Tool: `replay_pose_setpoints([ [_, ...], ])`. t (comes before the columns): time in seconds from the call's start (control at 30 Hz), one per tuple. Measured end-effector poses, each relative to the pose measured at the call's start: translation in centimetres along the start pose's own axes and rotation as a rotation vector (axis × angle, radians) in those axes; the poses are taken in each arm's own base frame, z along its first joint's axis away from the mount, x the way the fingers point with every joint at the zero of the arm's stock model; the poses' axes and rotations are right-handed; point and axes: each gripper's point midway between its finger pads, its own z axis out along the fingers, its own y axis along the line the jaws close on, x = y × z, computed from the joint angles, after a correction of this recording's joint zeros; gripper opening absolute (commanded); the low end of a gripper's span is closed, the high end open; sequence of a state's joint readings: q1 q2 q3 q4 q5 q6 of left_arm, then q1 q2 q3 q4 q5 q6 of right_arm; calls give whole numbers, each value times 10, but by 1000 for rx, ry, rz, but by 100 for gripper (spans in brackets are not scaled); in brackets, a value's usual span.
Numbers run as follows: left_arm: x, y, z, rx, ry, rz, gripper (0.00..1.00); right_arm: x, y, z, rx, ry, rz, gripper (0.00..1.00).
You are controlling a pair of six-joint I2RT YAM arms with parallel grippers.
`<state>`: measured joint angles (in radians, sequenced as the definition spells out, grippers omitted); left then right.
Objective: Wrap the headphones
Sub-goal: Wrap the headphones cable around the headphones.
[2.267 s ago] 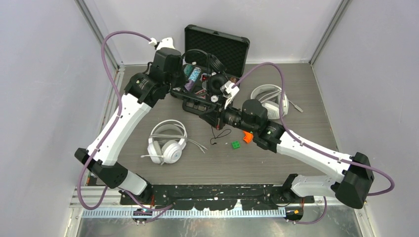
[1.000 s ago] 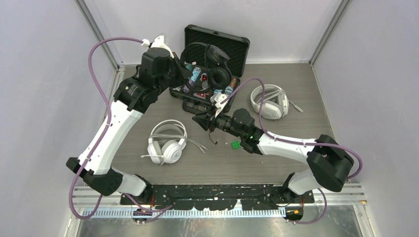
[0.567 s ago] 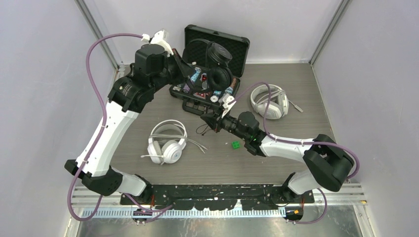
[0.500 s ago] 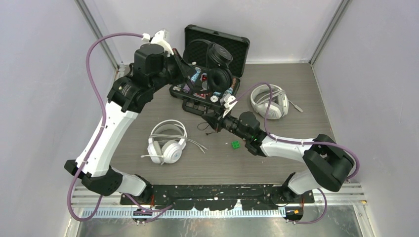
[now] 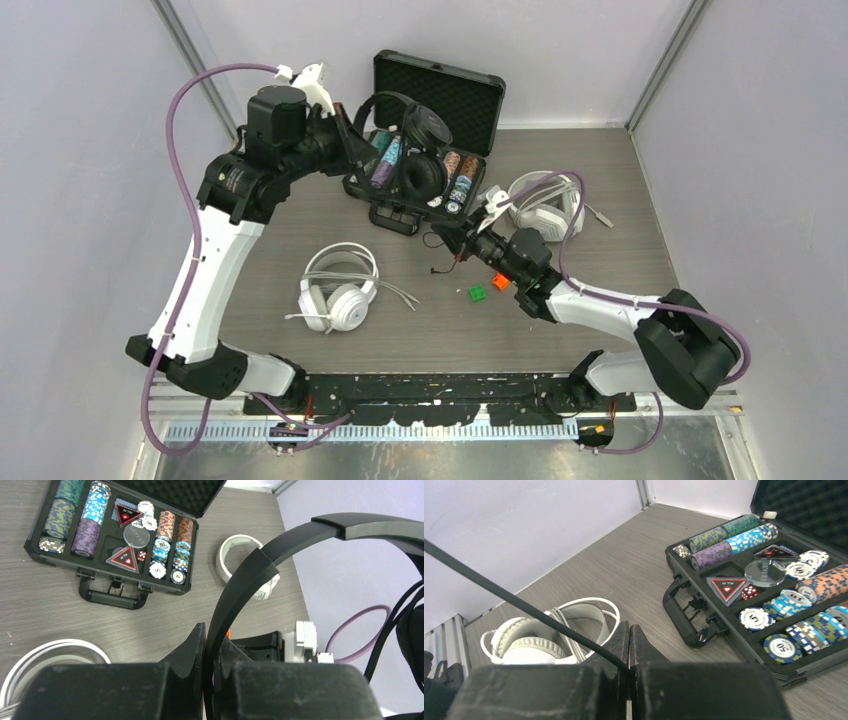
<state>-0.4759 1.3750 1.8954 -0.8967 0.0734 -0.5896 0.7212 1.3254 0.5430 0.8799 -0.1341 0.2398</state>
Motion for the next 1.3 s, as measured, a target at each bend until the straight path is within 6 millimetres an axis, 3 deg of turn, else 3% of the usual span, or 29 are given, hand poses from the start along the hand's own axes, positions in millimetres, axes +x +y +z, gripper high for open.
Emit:
replay_pose_setpoints([
  [0.33,2,15,-5,-7,74,152,0,-29,-13,-16,43,-49,-9,1],
  [0.67,3,20,-1,6,84,172,0,-20,-15,-20,45,-23,16,0],
  [0.83,24,14,5,136,156,316,0,-13,-13,-24,29,19,45,0],
  [1.07,62,31,3,257,230,625,0,-12,19,-37,-101,128,133,0],
  [1.3,81,43,-3,320,223,905,0,-22,58,-54,-245,224,246,0],
])
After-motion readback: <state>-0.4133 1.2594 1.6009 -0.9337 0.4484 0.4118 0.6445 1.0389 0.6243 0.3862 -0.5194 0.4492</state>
